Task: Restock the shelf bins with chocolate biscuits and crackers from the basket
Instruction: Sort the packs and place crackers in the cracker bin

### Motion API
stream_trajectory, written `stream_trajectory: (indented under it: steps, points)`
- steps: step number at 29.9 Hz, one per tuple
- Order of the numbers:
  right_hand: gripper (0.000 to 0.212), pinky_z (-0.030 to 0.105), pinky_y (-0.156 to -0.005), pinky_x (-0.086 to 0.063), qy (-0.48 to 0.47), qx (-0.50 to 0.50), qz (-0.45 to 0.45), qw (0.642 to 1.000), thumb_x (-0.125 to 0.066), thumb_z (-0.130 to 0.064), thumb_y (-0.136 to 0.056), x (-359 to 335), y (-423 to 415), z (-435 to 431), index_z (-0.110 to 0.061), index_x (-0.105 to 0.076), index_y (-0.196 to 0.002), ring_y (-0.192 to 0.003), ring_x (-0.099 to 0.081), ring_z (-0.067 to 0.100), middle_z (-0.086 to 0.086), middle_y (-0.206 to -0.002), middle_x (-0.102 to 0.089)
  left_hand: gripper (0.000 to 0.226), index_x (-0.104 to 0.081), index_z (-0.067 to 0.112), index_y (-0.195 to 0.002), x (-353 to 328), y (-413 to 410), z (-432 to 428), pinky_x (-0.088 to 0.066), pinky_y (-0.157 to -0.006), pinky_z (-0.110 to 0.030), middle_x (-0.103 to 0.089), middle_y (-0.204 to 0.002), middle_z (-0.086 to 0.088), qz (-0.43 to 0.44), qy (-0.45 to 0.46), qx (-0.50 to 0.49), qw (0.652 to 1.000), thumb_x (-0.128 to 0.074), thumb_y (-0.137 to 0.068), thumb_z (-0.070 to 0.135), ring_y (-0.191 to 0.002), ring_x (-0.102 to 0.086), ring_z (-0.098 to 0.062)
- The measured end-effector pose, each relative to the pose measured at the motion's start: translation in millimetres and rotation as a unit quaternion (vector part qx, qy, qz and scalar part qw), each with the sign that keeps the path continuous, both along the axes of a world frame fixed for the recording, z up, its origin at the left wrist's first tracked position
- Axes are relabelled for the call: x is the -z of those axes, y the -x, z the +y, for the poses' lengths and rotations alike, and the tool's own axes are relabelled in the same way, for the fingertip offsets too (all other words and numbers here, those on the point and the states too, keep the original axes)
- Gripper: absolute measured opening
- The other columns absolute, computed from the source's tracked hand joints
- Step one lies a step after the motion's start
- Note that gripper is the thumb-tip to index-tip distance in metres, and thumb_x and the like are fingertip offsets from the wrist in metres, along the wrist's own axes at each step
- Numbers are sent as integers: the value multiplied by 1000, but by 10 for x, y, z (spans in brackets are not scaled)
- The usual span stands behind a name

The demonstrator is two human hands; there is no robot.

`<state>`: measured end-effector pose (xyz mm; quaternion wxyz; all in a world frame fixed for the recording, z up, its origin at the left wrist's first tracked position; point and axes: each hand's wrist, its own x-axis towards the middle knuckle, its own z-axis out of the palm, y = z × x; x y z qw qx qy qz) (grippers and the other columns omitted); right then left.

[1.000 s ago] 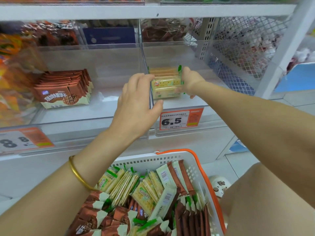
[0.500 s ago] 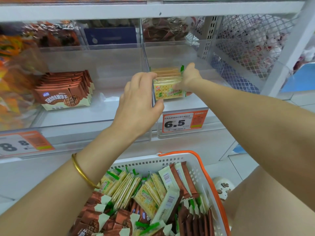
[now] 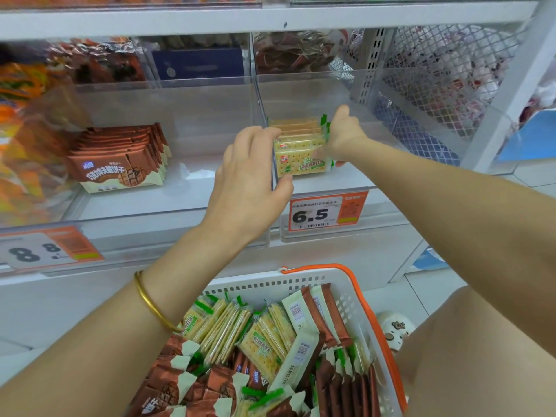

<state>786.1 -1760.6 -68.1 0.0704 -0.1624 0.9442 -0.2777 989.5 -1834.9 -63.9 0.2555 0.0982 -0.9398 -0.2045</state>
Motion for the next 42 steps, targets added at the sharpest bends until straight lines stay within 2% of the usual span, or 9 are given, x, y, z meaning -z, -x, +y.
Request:
stream_trajectory:
  steps: [7, 13, 20, 25, 31, 35, 37, 39, 42]
  points:
    - [62, 35, -66, -55, 2, -3, -36, 999, -69, -22, -86, 44, 2, -23, -4, -29, -130, -72, -62, 30, 20, -118, -54, 55, -38, 13, -139, -6, 18, 17, -28, -105, -35, -37, -142, -5, -3, -2, -10, 1000, -58, -87, 17, -130, -33, -23]
    - [69, 35, -64, -56, 24, 21, -68, 997, -68, -25, -87, 30, 69, -86, 1, -23, -133, -53, -54, 19, 10, -71, -50, 53, -38, 14, -138, -13, 26, 8, -28, -104, -34, -38, -140, -3, 0, 3, -10, 1000, -56, -88, 17, -129, -34, -21]
    - [78, 32, -64, -55, 32, 14, -79, 996, -71, -24, -84, 18, 82, -3, -1, -19, -137, -56, -56, 19, 12, -81, -53, 53, -37, 14, -138, -22, 21, 26, -29, -102, -32, -37, -140, -4, 7, 0, -10, 1000, -56, -89, 17, -127, -33, -21]
    - [84, 32, -57, -55, 7, 10, -59, 998, -74, -23, -82, 1, 82, -12, -3, -17, -139, -58, -57, 23, 21, -124, -51, 54, -36, 15, -139, -17, 21, 33, -28, -103, -31, -36, -141, -4, 9, -1, -12, 1000, -56, -89, 17, -128, -32, -20]
    - [72, 41, -74, -58, 2, -5, -18, 1000, -76, -21, -79, -162, -125, 59, -8, -27, -131, -103, -58, 35, 18, -132, -42, 52, -39, 13, -138, 1, -7, 17, -26, -107, -32, -37, -141, -5, 28, 6, -8, 1000, -55, -89, 19, -131, -31, -20]
    - [29, 25, -50, -55, 134, -81, 43, 987, -69, -14, -86, -547, -752, 392, -10, -43, -99, -70, -68, 20, 11, -92, -60, 40, -51, 9, -124, 109, -396, 90, -34, -98, -27, -49, -124, -4, 139, -8, 13, 990, -51, -84, 13, -116, -45, -19]
    - [22, 25, -41, -52, 180, -161, 5, 970, -68, -9, -85, -655, -1314, 630, -8, -47, -90, -51, -65, 14, 8, -72, -56, 33, -55, 9, -116, 319, -709, 141, -36, -90, -25, -51, -114, 1, 136, -11, 43, 990, -50, -84, 11, -106, -49, -16]
    - [16, 29, -42, -54, 118, -258, -71, 956, -67, -7, -86, -494, -1702, 735, -4, -51, -87, -48, -64, 14, 11, -71, -58, 27, -59, 11, -109, 650, -995, 95, -36, -88, -24, -55, -108, 4, 66, 0, 62, 996, -47, -85, 14, -101, -50, -13]
    - [8, 29, -49, -56, -109, -334, -196, 915, -62, -10, -91, 159, -1926, 555, -6, -56, -87, -54, -67, 18, 13, -76, -67, 26, -63, 16, -103, 1191, -1249, -120, -41, -88, -31, -59, -106, 4, -81, -6, 37, 996, -44, -86, 18, -103, -51, -15]
